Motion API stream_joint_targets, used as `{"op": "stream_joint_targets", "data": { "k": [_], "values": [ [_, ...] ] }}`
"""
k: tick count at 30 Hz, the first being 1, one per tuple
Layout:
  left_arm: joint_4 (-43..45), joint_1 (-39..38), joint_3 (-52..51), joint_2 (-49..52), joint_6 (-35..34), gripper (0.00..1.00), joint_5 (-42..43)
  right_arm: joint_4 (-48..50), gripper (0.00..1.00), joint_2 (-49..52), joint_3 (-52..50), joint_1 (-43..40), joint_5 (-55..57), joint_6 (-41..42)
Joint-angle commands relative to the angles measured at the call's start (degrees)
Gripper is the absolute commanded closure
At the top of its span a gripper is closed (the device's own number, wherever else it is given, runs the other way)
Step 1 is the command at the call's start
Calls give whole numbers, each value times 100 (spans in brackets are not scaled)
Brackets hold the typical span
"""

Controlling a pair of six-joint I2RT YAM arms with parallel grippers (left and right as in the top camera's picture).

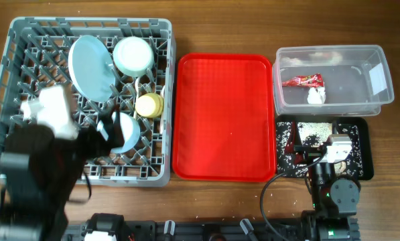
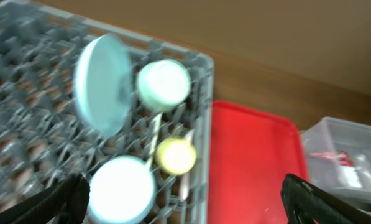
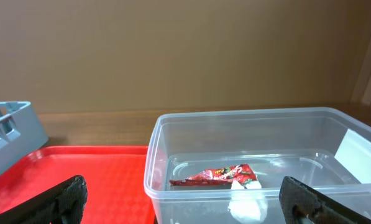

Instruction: Sort waste into correct bins and load items into the dishwasher rack

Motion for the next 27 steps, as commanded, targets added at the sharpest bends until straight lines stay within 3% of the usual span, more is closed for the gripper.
{"op": "stream_joint_targets", "data": {
  "k": [1, 3, 8, 11, 16, 27],
  "values": [
    [341, 350, -1462, -1410, 26, 0, -35, 26, 0, -42, -9, -28, 96, 76],
    [1248, 575, -2406, -2203, 28, 0, 293, 28, 0, -42, -9, -28, 96, 79],
    [4771, 713, -4771, -3609, 28, 0, 638, 26, 0, -42, -9, -28, 96, 76],
    [5831, 713, -5768, -4052, 28, 0, 634, 28, 0, -42, -9, -28, 96, 76],
    [5919, 776, -6583, -4221, 28, 0, 632, 26, 0, -42, -7, -28, 96, 76],
    [5563, 776, -7062, -4221, 181, 0, 485, 28, 0, -42, -7, -28, 96, 79]
  ]
}}
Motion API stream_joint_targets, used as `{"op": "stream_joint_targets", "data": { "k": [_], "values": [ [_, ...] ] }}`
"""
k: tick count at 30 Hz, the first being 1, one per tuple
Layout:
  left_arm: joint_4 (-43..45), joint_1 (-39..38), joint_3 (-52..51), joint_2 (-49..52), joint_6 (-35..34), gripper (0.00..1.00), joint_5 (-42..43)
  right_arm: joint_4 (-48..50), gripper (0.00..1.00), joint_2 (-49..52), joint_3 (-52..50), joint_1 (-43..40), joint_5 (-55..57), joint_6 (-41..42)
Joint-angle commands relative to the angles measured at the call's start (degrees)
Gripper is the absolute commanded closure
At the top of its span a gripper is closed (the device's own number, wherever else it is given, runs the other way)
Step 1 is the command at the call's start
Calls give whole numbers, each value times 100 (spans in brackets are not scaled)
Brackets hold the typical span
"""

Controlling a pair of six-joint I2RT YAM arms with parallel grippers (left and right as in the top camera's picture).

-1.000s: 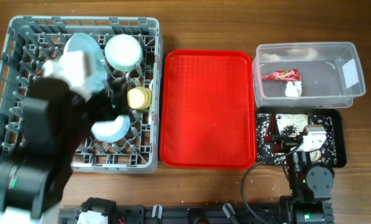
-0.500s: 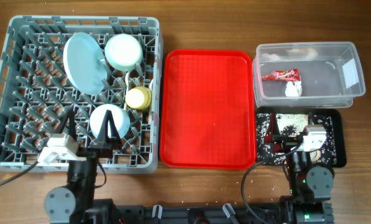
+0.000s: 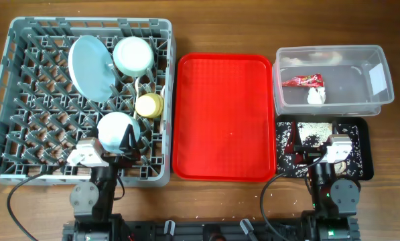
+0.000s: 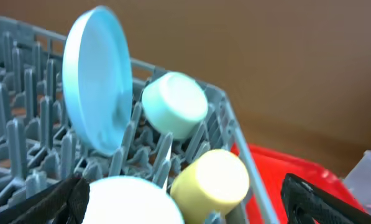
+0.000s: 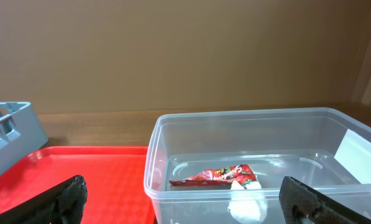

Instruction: Sort waste into correct bins and load items into the dishwasher rack

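Note:
The grey dishwasher rack (image 3: 25,40) holds an upright blue plate (image 3: 90,67), a mint cup (image 3: 133,55), a yellow cup (image 3: 149,105) and a white bowl (image 3: 114,127). My left gripper (image 3: 127,140) sits folded at the rack's front edge, open and holding nothing. In its wrist view the bowl (image 4: 126,199) and yellow cup (image 4: 210,180) lie just ahead of the left gripper (image 4: 185,208). The red tray (image 3: 224,117) is bare. A clear bin (image 3: 330,79) holds a red wrapper (image 3: 303,81) and a white wad (image 3: 315,96). My right gripper (image 5: 185,208) is open, facing that bin (image 5: 173,143).
A black tray (image 3: 357,147) strewn with white specks lies in front of the clear bin, under my right arm. Cables run along the table's front edge. The rack's left half has open slots.
My left arm was stretched over the rack's front left part, blurred. Now it is folded back at the table's front edge, its camera low behind the white bowl. The right arm is unchanged.

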Motion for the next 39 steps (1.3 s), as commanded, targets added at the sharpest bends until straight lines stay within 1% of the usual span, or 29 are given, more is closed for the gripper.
{"op": "stream_joint_targets", "data": {
  "k": [1, 3, 5, 39],
  "values": [
    [-70, 37, -48, -68, 398, 0, -42, 17, 0, -39, -7, -28, 94, 79],
    [-74, 37, -48, -68, 1207, 0, -44, 17, 0, -39, -7, -28, 94, 79],
    [-76, 37, -48, -68, 1541, 0, -50, 17, 0, -39, -7, -28, 94, 79],
    [-68, 11, -48, -57, 1517, 0, -63, 17, 0, -39, -7, -28, 94, 76]
  ]
}}
